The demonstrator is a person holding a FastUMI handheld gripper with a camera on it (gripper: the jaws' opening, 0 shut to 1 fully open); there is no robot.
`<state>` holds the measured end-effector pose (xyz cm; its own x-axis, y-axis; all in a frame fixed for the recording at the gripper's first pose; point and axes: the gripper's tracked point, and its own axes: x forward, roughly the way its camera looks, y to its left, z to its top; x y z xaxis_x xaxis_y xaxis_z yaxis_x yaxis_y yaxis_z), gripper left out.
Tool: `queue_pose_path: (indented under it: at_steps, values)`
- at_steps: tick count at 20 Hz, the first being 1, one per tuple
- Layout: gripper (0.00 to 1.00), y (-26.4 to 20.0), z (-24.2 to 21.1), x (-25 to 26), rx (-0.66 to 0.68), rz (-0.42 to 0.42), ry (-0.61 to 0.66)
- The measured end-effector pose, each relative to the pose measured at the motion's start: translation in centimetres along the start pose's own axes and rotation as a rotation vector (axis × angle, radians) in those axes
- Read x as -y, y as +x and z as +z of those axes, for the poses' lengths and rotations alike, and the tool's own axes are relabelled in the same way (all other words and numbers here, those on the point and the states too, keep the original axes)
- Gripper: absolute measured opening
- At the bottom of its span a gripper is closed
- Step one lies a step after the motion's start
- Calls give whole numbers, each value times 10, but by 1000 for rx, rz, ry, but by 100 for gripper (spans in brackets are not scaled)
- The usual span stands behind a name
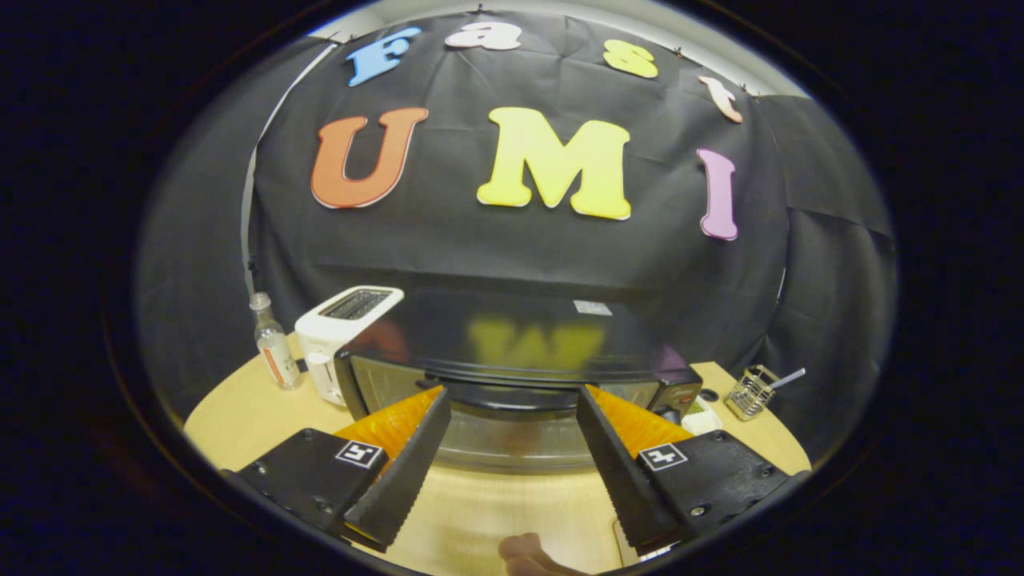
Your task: Open the toaster oven, put the food inside, and close the toaster oven door.
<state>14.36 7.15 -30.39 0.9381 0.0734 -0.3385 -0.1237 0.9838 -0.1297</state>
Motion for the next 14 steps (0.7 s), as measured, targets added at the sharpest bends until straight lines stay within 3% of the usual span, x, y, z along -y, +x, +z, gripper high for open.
queue_pose_path:
  at_steps: [6,14]
  values:
    - [100,-70,57,23,96,3,24]
    - [100,-217,140,56,296,-9,40]
